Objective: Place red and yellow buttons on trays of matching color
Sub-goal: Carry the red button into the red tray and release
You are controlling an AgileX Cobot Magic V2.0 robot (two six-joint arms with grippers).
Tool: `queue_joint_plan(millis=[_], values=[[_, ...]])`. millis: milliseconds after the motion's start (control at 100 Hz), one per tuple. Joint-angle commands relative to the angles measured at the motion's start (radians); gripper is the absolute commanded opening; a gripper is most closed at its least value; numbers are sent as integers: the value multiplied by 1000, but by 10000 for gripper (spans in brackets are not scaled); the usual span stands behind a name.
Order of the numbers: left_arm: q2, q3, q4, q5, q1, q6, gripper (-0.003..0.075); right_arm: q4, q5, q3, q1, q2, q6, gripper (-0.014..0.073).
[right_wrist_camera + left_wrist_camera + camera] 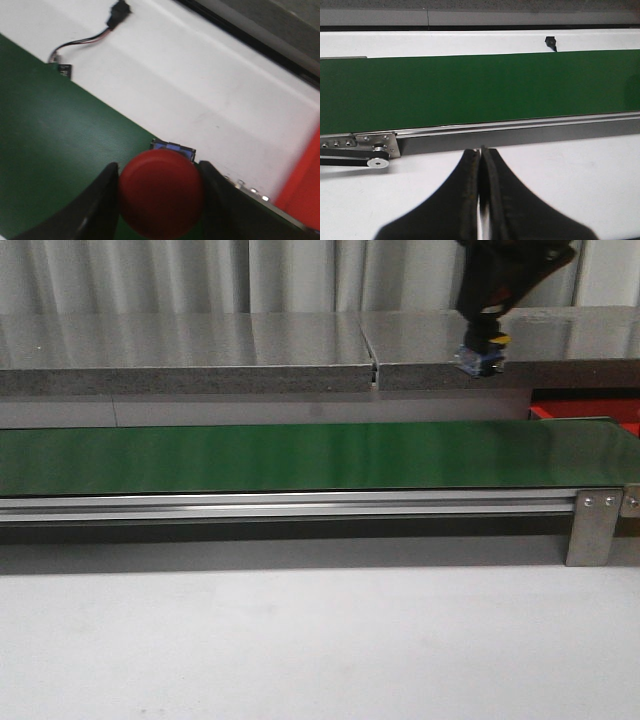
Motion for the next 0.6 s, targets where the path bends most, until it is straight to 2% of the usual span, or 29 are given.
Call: queue_joint_plan(millis=[0, 180, 380, 590], values=[[3, -25, -14, -69, -6, -2, -19, 14, -59, -29, -64, -56, 3, 111], [3, -25, -14, -69, -6, -2, -19, 19, -121, -29, -180, -46, 10, 111], [3, -25, -14, -69, -6, -2, -19, 20, -150, -29, -245, -16, 16, 111], [3, -25, -14, -69, -6, -2, -19, 20, -215, -29, -300, 27, 137, 111]])
